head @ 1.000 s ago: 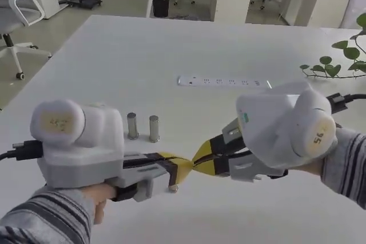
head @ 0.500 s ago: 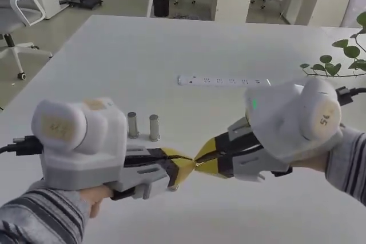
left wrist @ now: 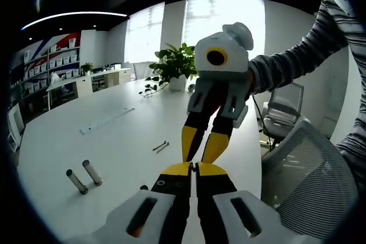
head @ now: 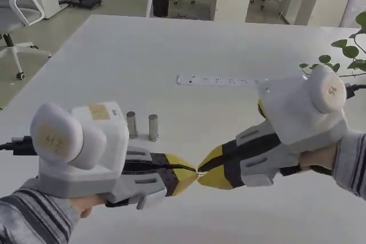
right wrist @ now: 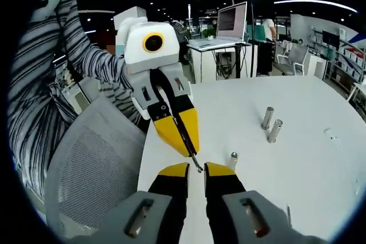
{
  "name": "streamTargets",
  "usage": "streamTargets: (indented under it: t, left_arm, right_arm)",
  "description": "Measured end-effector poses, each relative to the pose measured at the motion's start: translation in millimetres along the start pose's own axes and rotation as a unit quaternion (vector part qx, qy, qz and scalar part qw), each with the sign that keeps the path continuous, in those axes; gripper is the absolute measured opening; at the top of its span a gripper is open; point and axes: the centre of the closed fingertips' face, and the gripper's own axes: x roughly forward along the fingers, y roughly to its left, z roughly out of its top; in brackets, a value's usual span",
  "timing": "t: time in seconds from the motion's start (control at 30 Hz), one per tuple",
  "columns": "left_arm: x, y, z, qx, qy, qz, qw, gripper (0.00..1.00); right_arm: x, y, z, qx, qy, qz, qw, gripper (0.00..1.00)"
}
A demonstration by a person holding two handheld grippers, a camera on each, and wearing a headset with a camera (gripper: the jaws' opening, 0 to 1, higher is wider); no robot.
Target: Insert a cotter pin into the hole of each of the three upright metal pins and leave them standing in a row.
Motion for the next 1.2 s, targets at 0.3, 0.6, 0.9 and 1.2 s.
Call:
streamTargets:
  t: [0.3, 0.6, 0.9, 1.2]
  left_arm:
    - [-0.5, -13.7, 5.9, 0.024, -0.008, -0.041, 0.9989, 0.00]
    - [-0.9, -22.5, 5.2, 0.029, -0.013, -0.058, 0.9978, 0.00]
    - [-3.7, -26.1, 6.2, 0.027, -0.020, -0.064, 0.9974, 0.00]
    - [-2.7, -25.2, 4.7, 0.051, -0.013, -0.053, 0.9972, 0.00]
  right_arm:
    - [-2.7, 8.4, -5.9, 0.047, -0.020, 0.022, 0.9985, 0.05]
    - [-5.5, 18.3, -2.7, 0.063, -0.033, 0.053, 0.9961, 0.02]
    - [-5.4, 23.0, -1.3, 0.049, -0.023, 0.058, 0.9968, 0.00]
    - [-6.3, 20.1, -3.7, -0.036, 0.021, 0.036, 0.9985, 0.00]
